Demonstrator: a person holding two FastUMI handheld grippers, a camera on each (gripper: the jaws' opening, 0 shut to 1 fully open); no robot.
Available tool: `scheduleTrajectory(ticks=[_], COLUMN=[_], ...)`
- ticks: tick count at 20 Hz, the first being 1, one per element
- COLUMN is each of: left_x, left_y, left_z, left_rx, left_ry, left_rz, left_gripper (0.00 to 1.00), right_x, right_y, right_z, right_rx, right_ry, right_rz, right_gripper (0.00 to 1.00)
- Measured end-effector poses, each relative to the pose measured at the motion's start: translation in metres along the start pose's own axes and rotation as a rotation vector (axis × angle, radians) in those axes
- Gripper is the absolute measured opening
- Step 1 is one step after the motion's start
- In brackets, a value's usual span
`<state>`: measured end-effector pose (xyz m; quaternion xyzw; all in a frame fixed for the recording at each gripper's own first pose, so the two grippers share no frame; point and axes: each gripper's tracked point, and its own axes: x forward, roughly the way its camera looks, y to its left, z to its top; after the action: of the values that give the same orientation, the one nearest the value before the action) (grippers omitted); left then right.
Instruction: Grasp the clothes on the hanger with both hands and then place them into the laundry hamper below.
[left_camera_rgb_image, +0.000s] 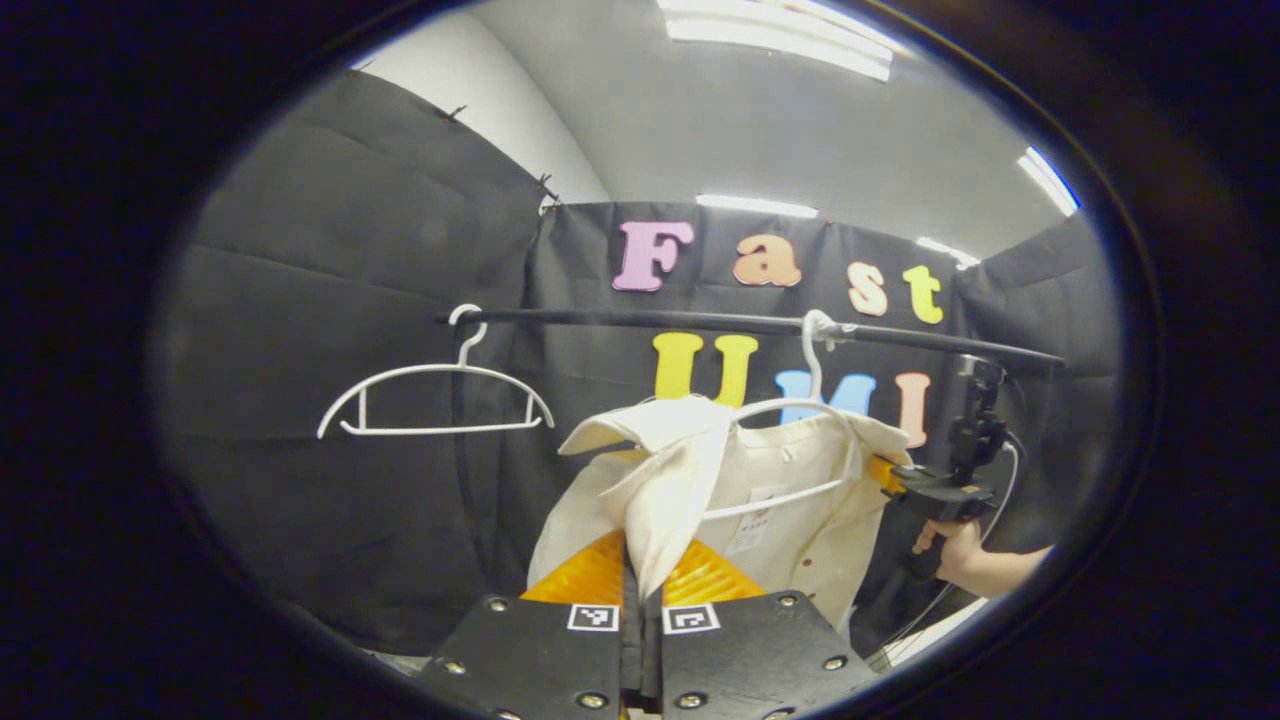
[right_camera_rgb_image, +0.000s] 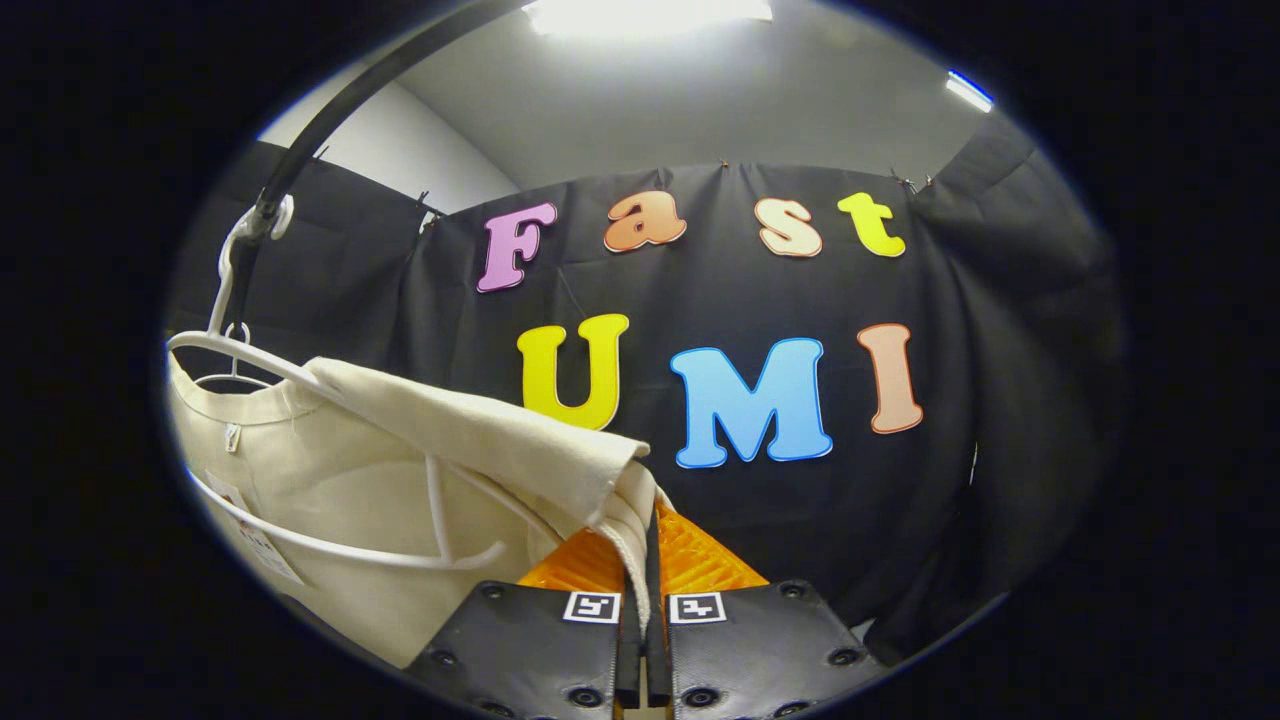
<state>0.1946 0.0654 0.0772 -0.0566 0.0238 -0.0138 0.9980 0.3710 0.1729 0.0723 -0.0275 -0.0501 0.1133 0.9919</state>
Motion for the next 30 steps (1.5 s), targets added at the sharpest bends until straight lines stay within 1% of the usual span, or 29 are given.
scheduleTrajectory(ticks=[2, 4, 5, 6, 7, 10, 13, 14, 17, 18, 19, 20, 21, 22, 23, 24, 30], left_x=[-0.001, -0.005, -0.007, -0.006, -0.001, 0.015, 0.028, 0.028, 0.034, 0.033, 0.034, 0.038, 0.042, 0.046, 0.046, 0.046, 0.035], left_y=[0.007, 0.011, 0.022, 0.036, 0.050, 0.070, 0.092, 0.097, 0.108, 0.111, 0.114, 0.112, 0.113, 0.114, 0.112, 0.110, 0.095], left_z=[0.014, 0.029, 0.036, 0.038, 0.035, 0.030, 0.015, 0.010, -0.008, -0.016, -0.021, -0.027, -0.036, -0.044, -0.054, -0.062, -0.099], left_rx=[-0.018, -0.071, -0.088, -0.092, -0.094, -0.133, -0.100, -0.086, -0.073, -0.072, -0.072, -0.074, -0.076, -0.077, -0.080, -0.083, -0.062], left_ry=[-0.014, -0.043, -0.066, -0.077, -0.080, -0.085, -0.068, -0.066, -0.053, -0.041, -0.029, -0.013, 0.002, 0.016, 0.033, 0.049, 0.131], left_rz=[-0.017, -0.035, -0.022, 0.008, 0.038, 0.083, 0.119, 0.124, 0.114, 0.115, 0.120, 0.123, 0.128, 0.132, 0.135, 0.138, 0.141], left_gripper=[0.01, 0.01, 0.01, 0.01, 0.01, 0.01, 0.00, 0.01, 0.01, 0.01, 0.01, 0.01, 0.01, 0.01, 0.01, 0.01, 0.01], right_x=[0.003, 0.008, 0.009, 0.012, 0.014, 0.022, 0.032, 0.035, 0.043, 0.047, 0.052, 0.056, 0.060, 0.064, 0.067, 0.071, 0.078], right_y=[0.000, 0.001, 0.002, 0.004, 0.005, 0.004, 0.000, -0.002, -0.009, -0.010, -0.010, -0.010, -0.010, -0.009, -0.009, -0.010, -0.012], right_z=[0.003, 0.004, 0.005, 0.005, 0.004, 0.005, -0.005, -0.009, -0.025, -0.030, -0.033, -0.037, -0.042, -0.047, -0.053, -0.059, -0.091], right_rx=[-0.012, -0.032, -0.031, -0.029, -0.031, -0.042, -0.043, -0.031, -0.029, -0.042, -0.057, -0.070, -0.078, -0.079, -0.079, -0.076, -0.113], right_ry=[-0.008, -0.013, -0.019, -0.017, -0.018, -0.045, -0.044, -0.040, -0.021, -0.019, -0.016, -0.013, -0.009, -0.002, 0.008, 0.017, 0.054], right_rz=[-0.002, -0.001, -0.001, -0.001, -0.001, -0.009, -0.029, -0.033, -0.047, -0.047, -0.046, -0.045, -0.044, -0.041, -0.040, -0.035, -0.010], right_gripper=[0.00, 0.00, 0.00, 0.04, 0.00, 0.00, 0.00, 0.04, 0.04, 0.00, 0.00, 0.00, 0.04, 0.04, 0.00, 0.04, 0.04])
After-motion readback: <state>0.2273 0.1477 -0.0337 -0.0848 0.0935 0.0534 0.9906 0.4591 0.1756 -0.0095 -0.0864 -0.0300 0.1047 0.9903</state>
